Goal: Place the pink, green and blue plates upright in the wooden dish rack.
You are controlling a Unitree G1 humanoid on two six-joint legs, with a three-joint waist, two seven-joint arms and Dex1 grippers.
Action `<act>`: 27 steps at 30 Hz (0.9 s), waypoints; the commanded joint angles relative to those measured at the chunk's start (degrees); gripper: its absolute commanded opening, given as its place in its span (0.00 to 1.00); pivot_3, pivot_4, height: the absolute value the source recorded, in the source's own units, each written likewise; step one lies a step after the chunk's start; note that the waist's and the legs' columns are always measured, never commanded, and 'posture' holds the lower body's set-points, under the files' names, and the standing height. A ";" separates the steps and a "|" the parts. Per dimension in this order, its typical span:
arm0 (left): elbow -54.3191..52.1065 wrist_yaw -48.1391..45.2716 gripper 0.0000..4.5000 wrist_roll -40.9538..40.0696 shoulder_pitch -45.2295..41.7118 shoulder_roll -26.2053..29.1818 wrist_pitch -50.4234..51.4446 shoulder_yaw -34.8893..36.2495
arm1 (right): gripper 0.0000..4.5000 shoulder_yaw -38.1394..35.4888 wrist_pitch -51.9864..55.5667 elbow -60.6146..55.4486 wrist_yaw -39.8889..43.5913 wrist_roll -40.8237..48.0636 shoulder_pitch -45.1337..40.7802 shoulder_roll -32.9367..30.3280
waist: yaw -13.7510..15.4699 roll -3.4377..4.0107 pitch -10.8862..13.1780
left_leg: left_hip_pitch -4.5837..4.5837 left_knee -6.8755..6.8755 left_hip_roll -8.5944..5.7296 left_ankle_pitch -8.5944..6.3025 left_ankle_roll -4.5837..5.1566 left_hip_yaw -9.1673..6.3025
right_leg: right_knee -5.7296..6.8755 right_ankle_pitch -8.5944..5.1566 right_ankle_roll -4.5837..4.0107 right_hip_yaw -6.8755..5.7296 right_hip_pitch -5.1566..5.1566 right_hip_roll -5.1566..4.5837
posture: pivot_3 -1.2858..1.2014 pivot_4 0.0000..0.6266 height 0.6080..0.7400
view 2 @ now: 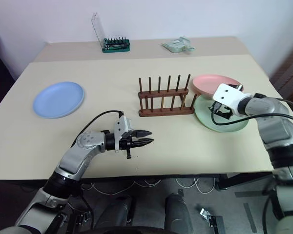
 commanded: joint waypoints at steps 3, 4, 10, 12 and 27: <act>-0.44 1.05 0.27 -0.06 0.63 0.35 -1.24 1.12 | 0.99 2.14 -10.37 16.43 -2.94 -4.76 -8.69 2.05 | 0.38 0.01 0.01 | -0.28 0.07 -0.02 0.01 -0.01 -0.01 | 0.01 0.02 -0.01 0.00 -0.23 0.00 | 0.52 0.24 1.00; -0.48 1.23 0.27 -0.11 0.77 0.40 -1.25 1.22 | 0.99 2.43 -11.40 18.92 -3.30 -5.29 -9.73 2.42 | 0.47 0.01 0.01 | -0.36 0.09 -0.03 0.01 -0.01 -0.02 | 0.01 0.02 -0.01 0.00 -0.27 0.00 | 0.52 0.24 1.00; -0.58 2.41 0.27 -0.25 1.62 0.48 -1.66 1.48 | 0.60 3.22 -15.84 25.19 -1.72 -6.22 -12.00 2.85 | 0.40 0.02 0.01 | -0.42 0.08 -0.06 0.01 -0.02 -0.04 | 0.00 0.02 -0.01 0.00 -0.34 -0.01 | 0.52 0.24 1.00; -0.46 2.55 0.27 -0.20 1.80 0.49 -1.92 1.43 | 0.36 3.46 -16.97 25.57 -2.43 -7.09 -12.00 2.64 | 0.35 0.03 0.01 | -0.42 0.09 -0.06 0.01 -0.02 -0.04 | 0.01 0.03 -0.01 0.00 -0.34 -0.01 | 0.52 0.24 1.00; -0.52 3.80 0.27 0.60 1.74 0.55 -3.32 0.59 | 0.00 -0.15 -19.14 10.90 -15.66 -12.30 -4.86 -1.50 | 0.37 0.07 0.00 | -0.42 0.11 -0.07 0.02 -0.02 -0.04 | 0.07 0.03 -0.02 0.03 -0.37 0.00 | 0.52 0.24 1.00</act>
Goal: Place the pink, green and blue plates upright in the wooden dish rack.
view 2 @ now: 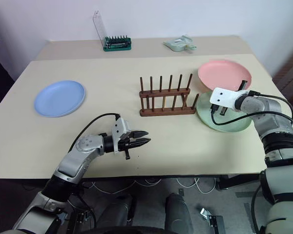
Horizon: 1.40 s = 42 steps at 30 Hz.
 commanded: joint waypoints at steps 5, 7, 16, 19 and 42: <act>-0.39 0.95 0.27 0.03 -0.81 0.41 -1.57 2.21 | 0.00 -15.04 10.20 -28.33 2.40 17.90 4.85 -0.90 | -0.15 0.12 0.06 | -0.04 0.03 0.00 0.00 0.00 0.01 | 0.02 0.00 0.01 0.01 -0.03 -0.01 | 0.52 0.24 1.00; -0.30 0.92 0.27 -0.56 -0.88 0.48 -1.58 3.12 | 0.00 -20.85 27.70 -42.47 5.90 37.08 5.22 3.24 | -0.55 0.15 0.06 | -0.03 0.02 0.05 0.00 0.01 0.03 | 0.09 0.01 0.00 0.06 -0.08 0.02 | 0.52 0.24 1.00; -1.99 -0.65 0.27 -4.84 -2.38 -1.14 0.07 5.71 | 0.00 -34.61 65.39 -54.59 -2.67 79.28 3.04 11.41 | 0.69 0.07 0.04 | -0.07 0.18 -0.04 -0.03 0.06 -0.22 | -0.04 0.02 -0.04 -0.05 0.15 -0.04 | 0.52 0.24 1.00; -4.40 -1.20 0.27 -7.67 -2.68 -1.50 2.32 6.39 | 0.00 -36.20 71.14 -53.49 -7.39 86.28 3.69 13.74 | 0.42 0.07 0.04 | -0.09 0.14 -0.04 -0.03 0.06 -0.21 | -0.02 0.02 -0.04 -0.06 0.07 -0.03 | 0.52 0.24 1.00; -3.48 -2.17 0.27 -7.41 -0.56 -0.91 -0.56 5.26 | 0.00 -37.03 75.00 -45.08 -19.06 88.13 5.02 17.26 | 0.06 0.11 0.05 | -0.10 0.11 0.00 -0.02 0.07 -0.10 | 0.20 0.02 -0.03 -0.05 -0.10 0.00 | 0.52 0.24 1.00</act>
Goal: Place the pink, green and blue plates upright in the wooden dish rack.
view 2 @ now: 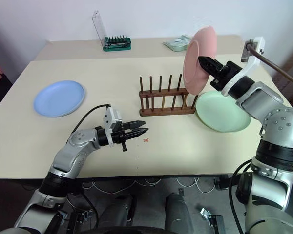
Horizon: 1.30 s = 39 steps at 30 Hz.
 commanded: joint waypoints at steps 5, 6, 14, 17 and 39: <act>-2.58 0.16 0.27 0.14 0.18 -0.29 -0.45 -0.46 | 0.09 -1.06 1.28 1.76 -2.25 0.69 -1.16 1.92 | 0.03 0.00 0.00 | 0.00 0.01 0.00 0.00 0.00 0.00 | 0.01 0.00 0.00 0.00 0.00 0.00 | 0.52 0.24 1.00; -2.97 0.35 0.27 0.04 -0.13 -0.26 0.12 -0.38 | 0.18 -1.07 1.42 2.11 -2.53 0.60 -1.26 2.14 | 0.04 0.00 0.00 | 0.00 0.01 0.00 0.00 0.00 0.00 | 0.01 0.00 0.00 0.00 0.00 0.00 | 0.52 0.24 1.00; -5.69 1.74 0.27 -0.53 -1.19 -0.08 3.70 0.07 | 0.87 -0.31 -4.37 0.32 -0.20 -5.73 -1.64 0.32 | -0.01 0.01 0.00 | 0.00 0.01 0.00 0.00 0.00 0.00 | 0.01 0.00 0.00 0.00 0.00 0.01 | 0.52 0.24 1.00; -7.20 2.51 0.27 -0.69 -1.09 -0.02 5.06 0.12 | 0.87 -1.41 -9.49 -1.70 4.31 -11.47 -1.09 -5.67 | 0.21 0.03 0.02 | -0.01 0.01 -0.01 0.00 0.00 0.01 | 0.01 0.00 0.01 0.00 -0.01 0.01 | 0.52 0.24 1.00; -9.74 0.78 0.27 -2.06 -2.92 -0.15 9.62 -2.55 | 1.00 21.47 -21.64 -15.60 22.32 -51.68 30.91 -25.33 | 0.22 -0.02 0.02 | 0.11 0.10 0.11 -0.08 0.13 0.49 | -0.18 -0.03 0.06 0.18 0.13 -0.03 | 0.52 0.24 1.00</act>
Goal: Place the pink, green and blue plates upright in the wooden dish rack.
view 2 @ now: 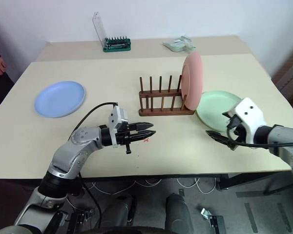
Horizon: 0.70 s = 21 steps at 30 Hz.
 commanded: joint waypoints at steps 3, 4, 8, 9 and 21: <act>-1.22 0.95 0.27 -0.24 -0.52 -0.85 -0.28 -0.12 | 1.00 8.67 -5.41 8.04 -5.02 -12.38 -5.44 4.21 | 0.26 -0.02 0.01 | -0.03 -0.02 -0.01 0.00 -0.01 0.00 | -0.01 0.00 0.00 0.00 -0.05 -0.02 | 0.52 0.24 1.00; -1.22 1.14 0.27 -0.07 -0.43 -0.93 -0.42 -0.11 | 1.00 9.49 -6.12 9.58 -4.95 -13.56 -5.83 4.70 | 0.24 -0.04 0.02 | -0.05 -0.02 -0.01 0.00 -0.01 -0.01 | -0.01 0.00 0.00 0.00 -0.05 -0.02 | 0.52 0.24 1.00; -1.57 1.91 0.27 0.04 0.14 -0.91 -0.60 0.08 | 0.70 10.61 -7.71 13.71 -4.80 -17.03 -6.45 5.72 | 0.11 -0.03 0.02 | -0.05 -0.03 -0.02 0.00 0.00 -0.02 | -0.05 0.01 -0.01 0.00 -0.04 -0.02 | 0.52 0.24 1.00; -1.60 2.06 0.27 0.01 0.24 -0.93 -0.61 0.14 | 0.59 10.48 -7.99 14.04 -4.60 -17.48 -6.42 5.65 | 0.11 -0.03 0.02 | -0.04 -0.02 -0.02 0.00 0.00 -0.02 | -0.04 0.01 -0.01 0.00 -0.04 -0.02 | 0.52 0.24 1.00; -1.13 2.25 0.27 0.07 0.32 -0.73 -1.04 -0.03 | 0.01 -0.28 -13.10 16.74 -16.15 -24.55 -14.29 5.57 | -0.07 0.06 0.02 | -0.03 -0.01 -0.02 0.00 0.00 -0.02 | -0.03 0.01 -0.01 0.00 -0.03 -0.02 | 0.52 0.24 1.00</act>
